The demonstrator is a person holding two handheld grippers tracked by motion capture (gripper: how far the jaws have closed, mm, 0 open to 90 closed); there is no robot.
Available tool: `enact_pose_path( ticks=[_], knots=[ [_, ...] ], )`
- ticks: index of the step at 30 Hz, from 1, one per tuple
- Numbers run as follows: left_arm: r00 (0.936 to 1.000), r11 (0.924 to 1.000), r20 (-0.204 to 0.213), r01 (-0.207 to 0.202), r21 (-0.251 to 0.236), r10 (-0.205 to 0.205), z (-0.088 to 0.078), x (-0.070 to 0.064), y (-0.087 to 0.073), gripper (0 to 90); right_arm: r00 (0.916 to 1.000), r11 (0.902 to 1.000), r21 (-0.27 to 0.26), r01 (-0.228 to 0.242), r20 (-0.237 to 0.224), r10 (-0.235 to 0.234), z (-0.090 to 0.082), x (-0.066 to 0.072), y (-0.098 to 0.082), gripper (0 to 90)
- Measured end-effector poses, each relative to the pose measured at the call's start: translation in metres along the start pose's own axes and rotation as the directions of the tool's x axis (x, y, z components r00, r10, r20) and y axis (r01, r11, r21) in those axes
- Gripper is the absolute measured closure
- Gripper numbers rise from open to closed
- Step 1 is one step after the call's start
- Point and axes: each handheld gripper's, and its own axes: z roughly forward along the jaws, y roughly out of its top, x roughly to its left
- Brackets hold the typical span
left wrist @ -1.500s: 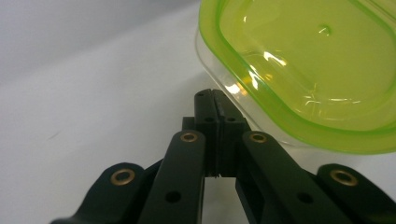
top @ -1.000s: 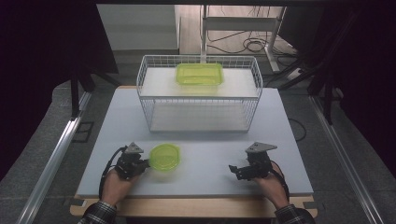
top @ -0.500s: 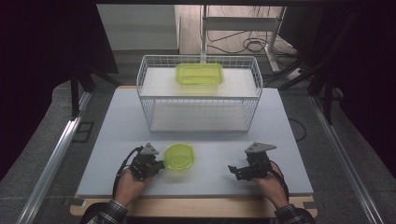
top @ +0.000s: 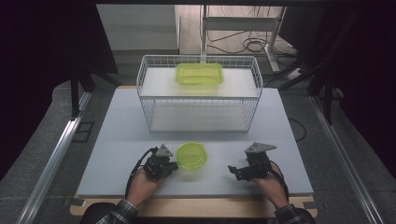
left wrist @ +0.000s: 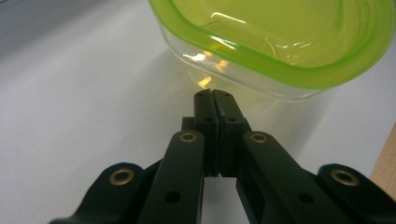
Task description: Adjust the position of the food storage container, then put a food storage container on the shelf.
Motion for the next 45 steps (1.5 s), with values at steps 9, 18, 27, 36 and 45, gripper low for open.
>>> enact_pose_path(
  ticks=[9,18,27,36,45],
  knots=[
    [0.9970,0.9974,-0.073,0.022,-0.068,-0.027,-0.023,0.005,-0.012,41.5,0.9998,0.9995,-0.029,-0.011,-0.018,0.011,-0.004,0.000,0.002,3.5],
    [0.9930,0.9917,-0.102,0.048,-0.119,-0.060,-0.039,0.008,-0.025,0.7,0.9997,0.9996,-0.029,-0.005,-0.025,0.004,-0.004,0.001,0.002,3.3],
    [0.9924,0.9940,-0.118,0.023,-0.107,-0.036,-0.045,0.007,-0.037,0.1,0.9998,0.9998,-0.015,-0.010,-0.020,0.010,-0.003,0.001,0.001,1.5],
    [0.9842,0.9959,-0.174,-0.047,-0.078,0.033,-0.042,0.005,-0.041,0.0,0.9967,0.9973,-0.048,-0.055,-0.062,0.052,-0.003,0.001,0.005,1.3],
    [0.9780,0.9957,-0.203,-0.065,-0.066,0.050,-0.043,0.005,-0.043,0.0,0.9908,0.9957,-0.054,-0.075,-0.117,0.068,0.001,0.007,0.022,1.9]
  ],
)
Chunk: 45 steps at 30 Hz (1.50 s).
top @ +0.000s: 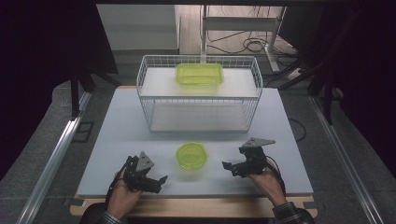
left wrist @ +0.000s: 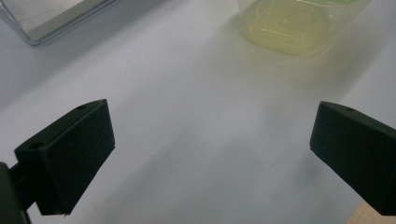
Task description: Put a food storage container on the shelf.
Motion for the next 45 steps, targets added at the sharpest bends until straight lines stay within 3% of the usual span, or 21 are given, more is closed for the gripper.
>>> enact_pose_path(
  ticks=[10,12,17,23,24,28,29,33,36,37,41,45],
  knots=[
    [0.9999,0.9999,-0.007,-0.007,0.007,0.007,-0.001,0.000,-0.002,0.0,0.9968,0.9968,0.064,-0.049,-0.060,0.053,0.011,0.004,0.018,3.0],
    [0.9999,0.9999,-0.010,-0.012,0.009,0.013,-0.001,0.000,-0.002,0.0,0.9924,0.9939,0.070,-0.085,-0.083,0.091,0.014,0.004,0.025,8.7],
    [0.9996,0.9999,-0.023,-0.014,-0.001,0.014,-0.002,0.000,-0.001,0.0,0.9845,0.9908,0.061,-0.120,-0.121,0.127,0.018,0.003,0.034,18.9],
    [0.9996,0.9998,-0.022,-0.017,0.002,0.017,-0.002,0.000,-0.001,0.0,0.9744,0.9879,0.087,-0.128,-0.174,0.142,0.034,0.005,0.044,31.3],
    [0.9995,0.9998,-0.023,-0.021,0.005,0.021,-0.002,-0.001,-0.001,0.0,0.9695,0.9859,0.102,-0.133,-0.193,0.151,0.040,0.006,0.046,34.4],
    [0.9995,0.9997,-0.021,-0.022,0.006,0.022,-0.001,-0.001,-0.002,0.0,0.9649,0.9823,0.119,-0.145,-0.203,0.167,0.047,0.007,0.049,38.4],
    [0.9995,0.9997,-0.020,-0.024,0.006,0.024,-0.001,-0.001,-0.002,0.0,0.9573,0.9782,0.130,-0.162,-0.220,0.188,0.050,0.006,0.051,41.4],
    [0.9994,0.9996,-0.020,-0.027,0.010,0.027,-0.001,-0.001,-0.002,0.0,0.9479,0.9719,0.143,-0.187,-0.233,0.217,0.055,0.004,0.053,46.0],
    [0.9994,0.9995,-0.018,-0.030,0.013,0.030,-0.001,-0.001,-0.002,0.0,0.9321,0.9638,0.160,-0.213,-0.262,0.250,0.061,0.001,0.054,52.1],
    [0.9994,0.9995,-0.018,-0.030,0.013,0.030,-0.001,-0.001,-0.002,0.0,0.9321,0.9638,0.160,-0.213,-0.262,0.250,0.061,0.001,0.054,52.1],
    [0.9993,0.9992,-0.016,-0.035,0.018,0.035,0.000,-0.002,-0.002,0.0,0.9186,0.9560,0.183,-0.230,-0.284,0.275,0.067,-0.001,0.054,57.1],
    [0.9990,0.9988,-0.015,-0.042,0.023,0.043,0.001,-0.003,-0.002,0.0,0.8929,0.9385,0.216,-0.269,-0.309,0.327,0.073,-0.004,0.054,64.2]
  ],
)
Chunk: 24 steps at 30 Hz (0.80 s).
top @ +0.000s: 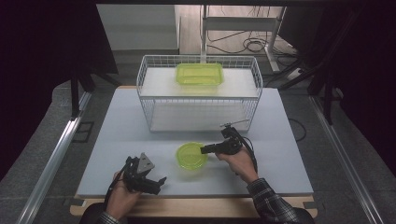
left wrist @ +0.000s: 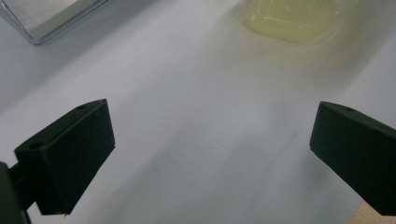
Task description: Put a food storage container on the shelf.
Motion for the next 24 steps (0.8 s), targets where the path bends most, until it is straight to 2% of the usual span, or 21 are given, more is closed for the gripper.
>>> enact_pose_path(
  ticks=[2,4,6,7,10,12,15,21,24],
  knots=[
    [1.0000,1.0000,0.000,-0.003,0.002,0.003,0.000,0.000,0.000,0.0,0.9999,0.9999,0.006,-0.009,-0.005,0.009,0.001,0.000,0.000,66.0],
    [1.0000,1.0000,-0.001,-0.005,0.003,0.005,0.000,0.000,0.000,0.0,0.9996,0.9995,0.017,-0.027,-0.011,0.027,0.001,-0.001,0.001,71.7],
    [1.0000,1.0000,-0.003,-0.006,0.002,0.006,0.000,0.000,0.000,0.0,0.9994,0.9993,0.022,-0.031,-0.016,0.032,0.000,-0.001,0.001,72.8],
    [1.0000,1.0000,-0.003,-0.005,0.001,0.005,0.000,0.000,0.000,0.0,0.9987,0.9985,0.031,-0.046,-0.021,0.046,0.000,-0.001,0.001,76.7],
    [1.0000,1.0000,-0.005,-0.007,0.001,0.007,0.000,0.000,0.000,0.0,0.9983,0.9982,0.039,-0.046,-0.034,0.048,-0.001,0.001,0.002,79.6],
    [1.0000,1.0000,-0.005,-0.008,0.002,0.008,0.000,0.000,0.000,0.0,0.9983,0.9980,0.042,-0.047,-0.033,0.049,-0.001,0.002,0.002,80.0],
    [0.9999,1.0000,-0.007,-0.009,0.002,0.009,0.000,0.000,0.000,0.0,0.9957,0.9972,0.040,-0.063,-0.066,0.066,-0.002,0.005,0.002,80.9],
    [0.9999,1.0000,-0.008,-0.009,0.002,0.009,0.000,0.000,0.000,0.0,0.9971,0.9979,0.028,-0.059,-0.046,0.060,-0.005,0.006,0.002,81.1],
    [0.9999,1.0000,-0.009,-0.009,0.001,0.009,0.000,0.000,0.000,0.0,0.9956,0.9972,0.010,-0.074,-0.058,0.074,-0.009,0.005,0.002,81.1]
  ],
)
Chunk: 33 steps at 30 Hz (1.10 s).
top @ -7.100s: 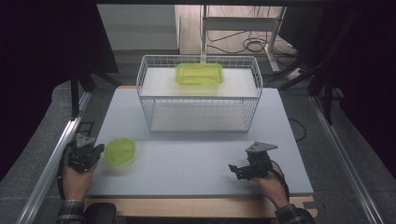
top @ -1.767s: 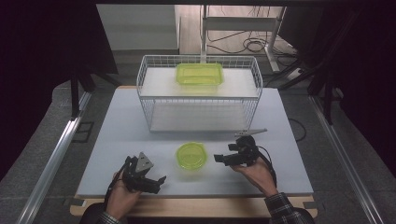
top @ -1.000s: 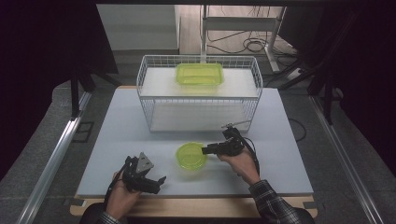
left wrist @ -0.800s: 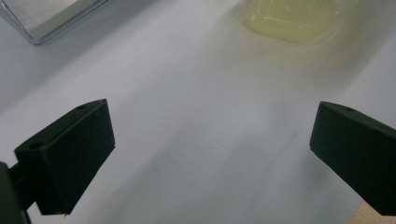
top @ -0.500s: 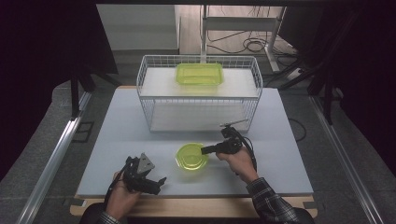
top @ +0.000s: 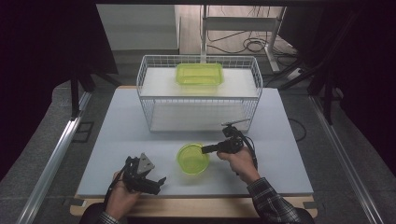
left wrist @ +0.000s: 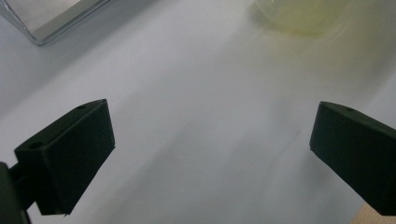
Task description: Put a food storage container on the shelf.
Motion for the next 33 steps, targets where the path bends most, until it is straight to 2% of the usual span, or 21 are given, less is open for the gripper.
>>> enact_pose_path(
  ticks=[10,20,33],
  knots=[
    [0.9996,0.9998,0.018,0.020,-0.010,-0.020,-0.001,0.002,0.000,0.0,0.9996,0.9986,-0.053,-0.007,-0.028,0.005,-0.019,0.006,0.005,81.1],
    [0.9997,0.9999,0.019,0.017,-0.004,-0.016,0.000,0.002,0.000,0.0,0.9984,0.9950,-0.099,-0.011,-0.056,0.006,-0.037,0.016,0.013,81.1],
    [0.9996,0.9999,0.024,0.016,-0.003,-0.016,0.000,0.002,0.000,0.0,0.9971,0.9910,-0.133,-0.017,-0.076,0.007,-0.052,0.027,0.025,81.1]
  ],
)
